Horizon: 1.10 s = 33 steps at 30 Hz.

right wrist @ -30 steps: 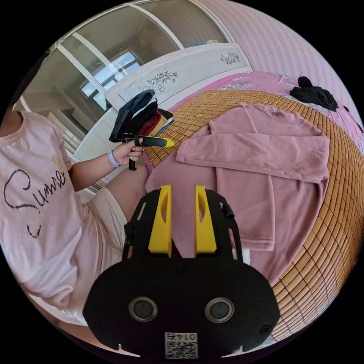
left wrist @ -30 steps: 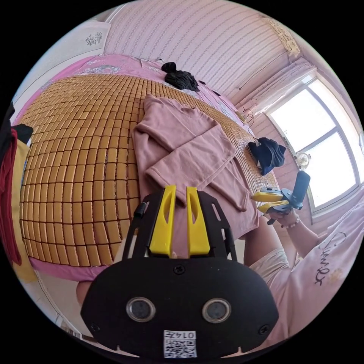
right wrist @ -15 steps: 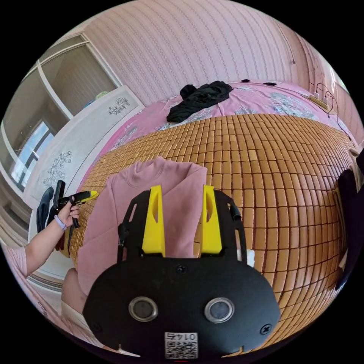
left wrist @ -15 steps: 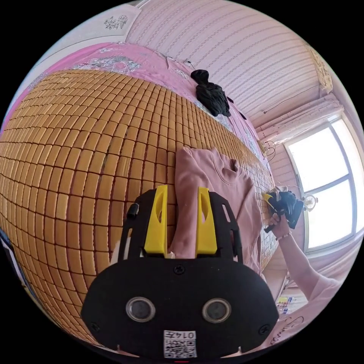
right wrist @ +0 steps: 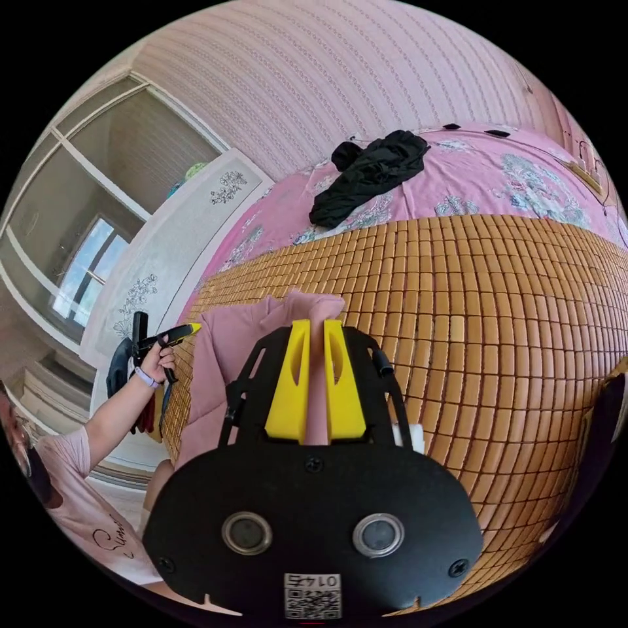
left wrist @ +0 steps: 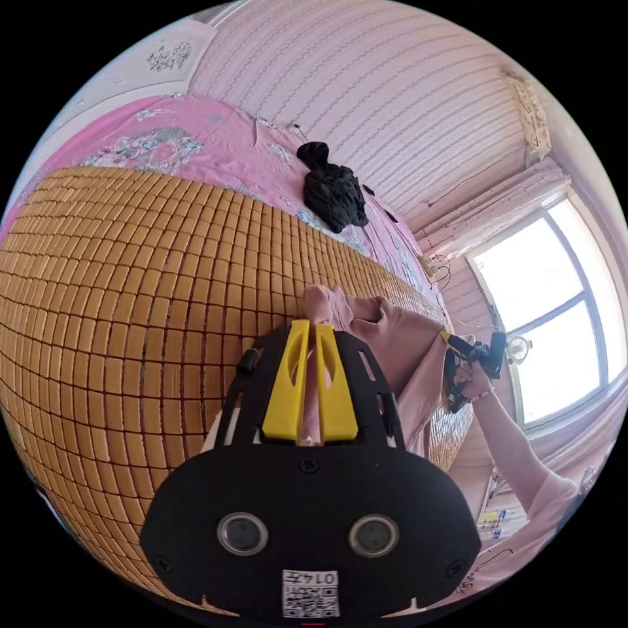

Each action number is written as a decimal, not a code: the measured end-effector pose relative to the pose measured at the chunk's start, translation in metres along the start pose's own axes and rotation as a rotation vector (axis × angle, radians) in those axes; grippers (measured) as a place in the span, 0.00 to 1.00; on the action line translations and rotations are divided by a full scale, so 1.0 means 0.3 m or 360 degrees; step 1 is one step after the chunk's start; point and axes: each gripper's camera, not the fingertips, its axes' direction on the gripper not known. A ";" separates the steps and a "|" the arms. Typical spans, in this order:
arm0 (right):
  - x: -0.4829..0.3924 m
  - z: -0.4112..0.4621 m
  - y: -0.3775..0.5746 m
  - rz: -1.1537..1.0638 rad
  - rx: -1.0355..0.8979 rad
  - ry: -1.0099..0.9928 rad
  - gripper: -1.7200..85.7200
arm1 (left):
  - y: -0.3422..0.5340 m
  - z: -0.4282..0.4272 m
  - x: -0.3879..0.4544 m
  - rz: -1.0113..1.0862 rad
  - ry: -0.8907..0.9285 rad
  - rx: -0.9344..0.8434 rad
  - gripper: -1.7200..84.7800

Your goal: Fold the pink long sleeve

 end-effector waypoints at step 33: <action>-0.276 -0.103 0.840 0.0236 -0.0260 0.0021 0.06 | 1.128 -0.191 0.212 0.0007 -0.0147 -0.0314 0.07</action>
